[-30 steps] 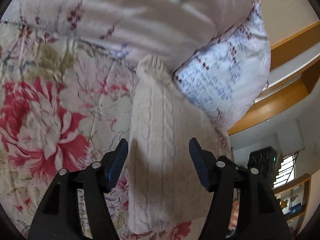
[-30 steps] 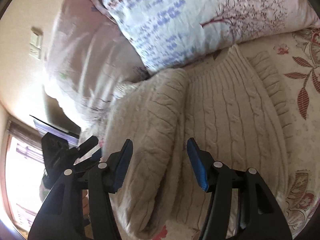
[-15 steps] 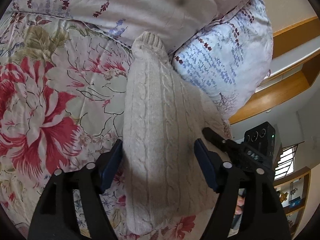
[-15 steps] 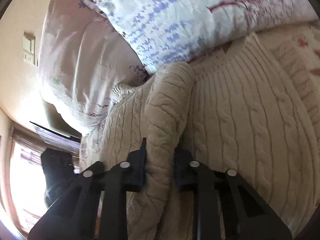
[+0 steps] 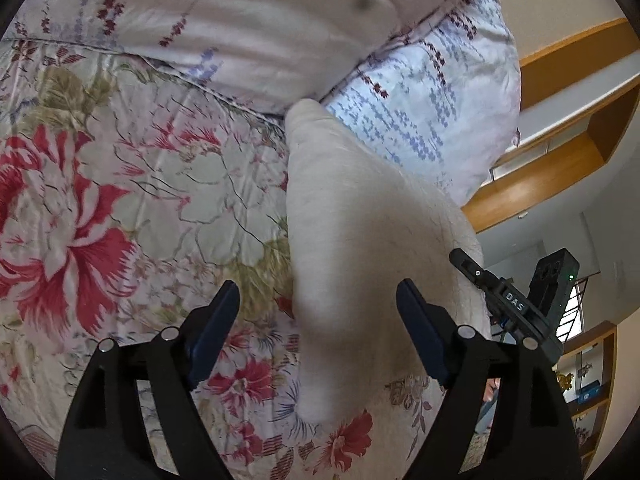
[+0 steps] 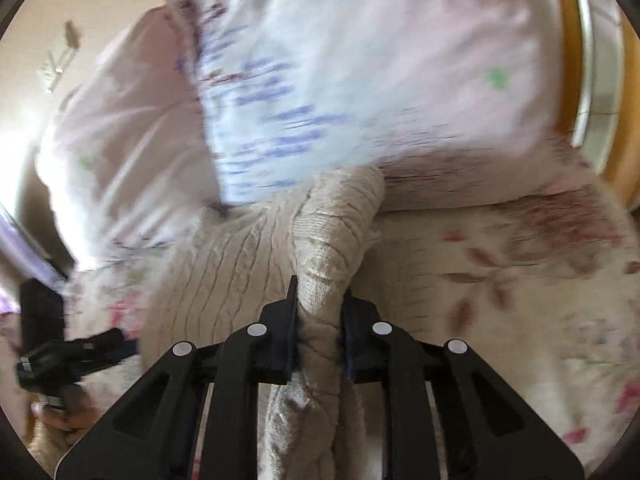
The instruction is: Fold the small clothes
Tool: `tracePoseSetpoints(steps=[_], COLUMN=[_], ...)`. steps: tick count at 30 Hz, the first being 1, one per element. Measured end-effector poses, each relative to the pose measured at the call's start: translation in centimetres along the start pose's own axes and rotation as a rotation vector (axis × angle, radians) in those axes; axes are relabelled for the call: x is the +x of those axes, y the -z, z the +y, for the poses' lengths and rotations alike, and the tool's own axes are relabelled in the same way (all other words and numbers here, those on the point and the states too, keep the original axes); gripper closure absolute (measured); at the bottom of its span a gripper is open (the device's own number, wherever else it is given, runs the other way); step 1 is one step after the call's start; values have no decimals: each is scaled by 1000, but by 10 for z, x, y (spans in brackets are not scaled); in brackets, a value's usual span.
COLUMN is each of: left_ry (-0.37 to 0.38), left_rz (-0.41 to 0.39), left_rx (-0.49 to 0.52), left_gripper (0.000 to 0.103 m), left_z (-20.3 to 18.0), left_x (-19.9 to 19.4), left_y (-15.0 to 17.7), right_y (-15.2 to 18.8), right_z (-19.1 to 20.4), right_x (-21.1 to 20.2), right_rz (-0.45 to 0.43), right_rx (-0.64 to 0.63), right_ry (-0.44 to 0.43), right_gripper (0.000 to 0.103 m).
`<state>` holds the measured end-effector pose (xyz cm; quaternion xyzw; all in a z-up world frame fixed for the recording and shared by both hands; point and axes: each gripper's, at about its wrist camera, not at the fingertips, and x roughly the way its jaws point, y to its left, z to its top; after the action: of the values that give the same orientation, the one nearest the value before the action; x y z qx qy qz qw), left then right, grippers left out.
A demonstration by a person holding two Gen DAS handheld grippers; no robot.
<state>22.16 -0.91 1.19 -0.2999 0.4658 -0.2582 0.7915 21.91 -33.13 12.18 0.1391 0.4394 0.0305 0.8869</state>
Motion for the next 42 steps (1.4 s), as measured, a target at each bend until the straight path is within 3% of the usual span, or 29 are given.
tracePoseSetpoints(steps=[5,11,14,17,19,21,23,26,30,31,32,34,36,39,42], left_ry=[2,-10,-19,-24,-23,-24,-23,-16,-25,-25,-20,2,-4,10,31], left_rz=[33,72,87,108,118,119,120,115,117,119,120,130,123,110,108], left_rx=[24,42,67,82,90,106,113,113,106,103,101,94,100,102,107], left_gripper=[23,24,24,24,24,24,24,26,35,40,43,62,71,82,89], left_z=[-10,-19,-24,-26,-28,-31,-32,-33,-31,-30,-29,-29,-30,-30,-26], left_x=[15,31,37,44,47,47,48,47,47,47,46,47,45,38,30], left_y=[7,12,16,20,22,23,23,24,26,27,29,31,32,33,36], right_y=[14,7,4,10,17,20,24,36,52,55,59,61,59,57,62], right_z=[-30,-33,-36,-52,-65,-72,-78,-86,-90,-87,-83,-78,-75,-70,-70], right_x=[17,1,-3,21,25,17,4,-12,-22,-22,-22,-24,-33,-51,-54], right_rz=[83,8,-27,57,74,68,66,72,95,99,107,84,43,-20,-24], right_rx=[48,50,53,97,164,211,234,270,302,292,268,237,232,217,193], right_ry=[38,-15,10,51,12,-9,-29,-94,-167,-167,-161,-141,-147,-163,-126], right_gripper=[85,85,85,84,79,64,56,55,57,64,85,89,91,91,91])
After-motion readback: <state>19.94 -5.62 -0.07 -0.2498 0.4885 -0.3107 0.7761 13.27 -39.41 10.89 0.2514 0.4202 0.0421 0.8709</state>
